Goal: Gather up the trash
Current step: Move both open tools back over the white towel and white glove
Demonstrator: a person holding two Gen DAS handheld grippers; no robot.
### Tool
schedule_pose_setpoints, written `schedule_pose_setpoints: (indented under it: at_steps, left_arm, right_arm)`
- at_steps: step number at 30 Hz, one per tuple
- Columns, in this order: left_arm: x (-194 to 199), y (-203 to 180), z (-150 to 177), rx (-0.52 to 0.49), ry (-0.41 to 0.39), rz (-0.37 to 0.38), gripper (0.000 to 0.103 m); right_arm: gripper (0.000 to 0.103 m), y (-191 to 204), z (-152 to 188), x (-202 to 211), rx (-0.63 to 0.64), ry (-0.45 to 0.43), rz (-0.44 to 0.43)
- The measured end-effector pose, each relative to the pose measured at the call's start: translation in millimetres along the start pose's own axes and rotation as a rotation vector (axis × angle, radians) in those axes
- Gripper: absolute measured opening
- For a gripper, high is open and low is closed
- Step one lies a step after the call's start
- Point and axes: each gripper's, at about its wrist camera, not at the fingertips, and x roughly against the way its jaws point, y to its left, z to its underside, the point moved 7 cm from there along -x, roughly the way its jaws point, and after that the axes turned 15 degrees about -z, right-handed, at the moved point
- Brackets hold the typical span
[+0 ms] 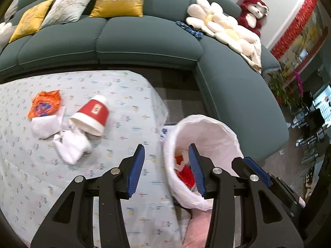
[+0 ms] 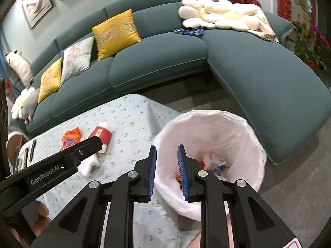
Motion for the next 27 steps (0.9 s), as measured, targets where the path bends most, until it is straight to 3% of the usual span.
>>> schedule_pose_setpoints:
  at_steps: [7, 11, 21, 27]
  left_arm:
    - [-2, 55, 2, 0.074, 0.005, -0.039, 0.042]
    - [-8, 89, 7, 0.115, 0.018, -0.061, 0.042]
    - [-20, 170, 20, 0.214, 0.049, -0.121, 0.042]
    - [-35, 218, 28, 0.267, 0.079, -0.168, 0.051]
  right_arm:
    - [0.022, 39, 7, -17, 0.053, 0.038, -0.029]
    - [0.029, 62, 15, -29, 0.08, 0.062, -0.044]
    - [0.029, 119, 38, -68, 0.14, 0.141, -0.078]
    - [0.034, 140, 53, -99, 0.139, 0.193, -0.091]
